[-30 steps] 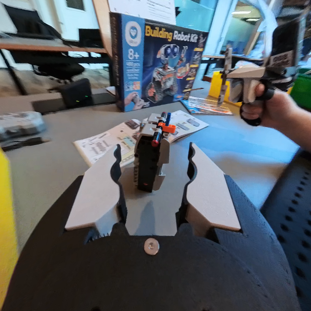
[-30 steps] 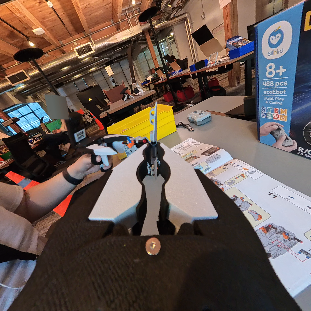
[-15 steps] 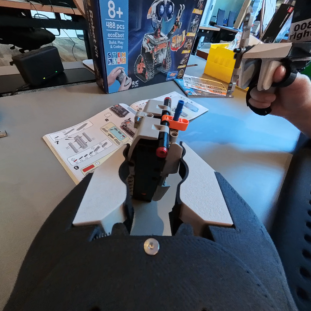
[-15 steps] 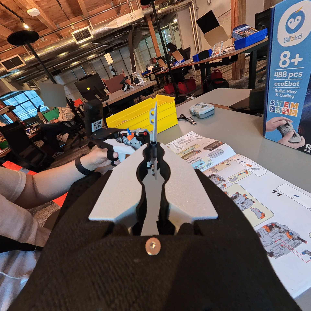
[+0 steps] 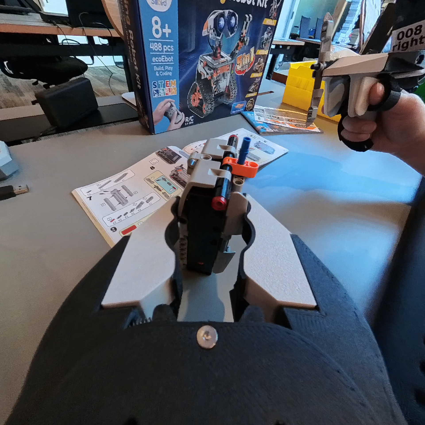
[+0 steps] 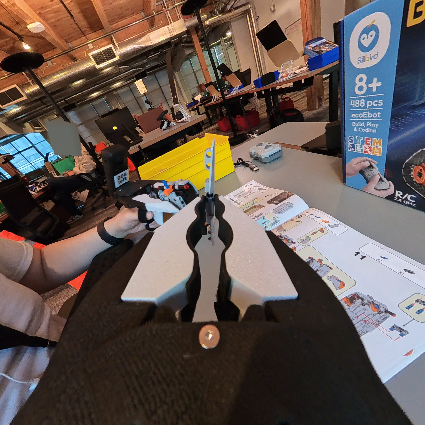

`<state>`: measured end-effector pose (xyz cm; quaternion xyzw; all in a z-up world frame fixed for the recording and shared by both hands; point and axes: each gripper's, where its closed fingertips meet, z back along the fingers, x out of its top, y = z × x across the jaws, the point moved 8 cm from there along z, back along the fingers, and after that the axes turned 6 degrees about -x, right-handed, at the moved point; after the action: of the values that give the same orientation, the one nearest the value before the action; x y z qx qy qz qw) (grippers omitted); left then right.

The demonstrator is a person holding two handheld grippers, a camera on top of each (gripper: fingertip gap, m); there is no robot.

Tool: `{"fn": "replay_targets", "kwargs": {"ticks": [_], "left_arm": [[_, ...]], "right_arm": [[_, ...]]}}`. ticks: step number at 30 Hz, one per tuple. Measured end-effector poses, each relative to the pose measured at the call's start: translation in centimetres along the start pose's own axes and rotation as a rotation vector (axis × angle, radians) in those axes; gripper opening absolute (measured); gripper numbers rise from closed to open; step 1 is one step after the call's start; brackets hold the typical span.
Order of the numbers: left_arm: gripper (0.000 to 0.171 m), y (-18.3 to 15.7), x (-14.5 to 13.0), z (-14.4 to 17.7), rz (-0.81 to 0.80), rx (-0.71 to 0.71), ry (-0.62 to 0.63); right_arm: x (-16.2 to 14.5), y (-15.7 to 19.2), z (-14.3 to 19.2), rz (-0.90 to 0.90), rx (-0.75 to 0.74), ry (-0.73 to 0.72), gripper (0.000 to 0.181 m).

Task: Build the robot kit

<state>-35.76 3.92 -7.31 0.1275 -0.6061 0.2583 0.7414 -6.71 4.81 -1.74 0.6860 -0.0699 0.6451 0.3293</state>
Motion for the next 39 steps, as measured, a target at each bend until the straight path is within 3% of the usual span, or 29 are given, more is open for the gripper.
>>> {"fn": "replay_targets", "kwargs": {"ticks": [5,7,13,39], "left_arm": [[0.052,0.0,-0.1,0.0,0.001,-0.009,-0.004],[0.060,0.1,-0.2,-0.2,0.015,-0.008,0.017],[0.053,0.0,-0.2,-0.2,-0.009,-0.006,0.040],[0.054,0.7,-0.2,-0.3,0.037,0.032,0.033]], "right_arm": [[-0.2,-0.1,-0.1,-0.002,-0.002,0.009,0.005],[-0.3,-0.2,-0.1,-0.010,0.000,0.010,0.005],[-0.3,-0.4,-0.1,-0.013,-0.008,0.014,0.006],[-1.9,-2.8,-0.8,-0.152,-0.035,0.033,0.005]]}}
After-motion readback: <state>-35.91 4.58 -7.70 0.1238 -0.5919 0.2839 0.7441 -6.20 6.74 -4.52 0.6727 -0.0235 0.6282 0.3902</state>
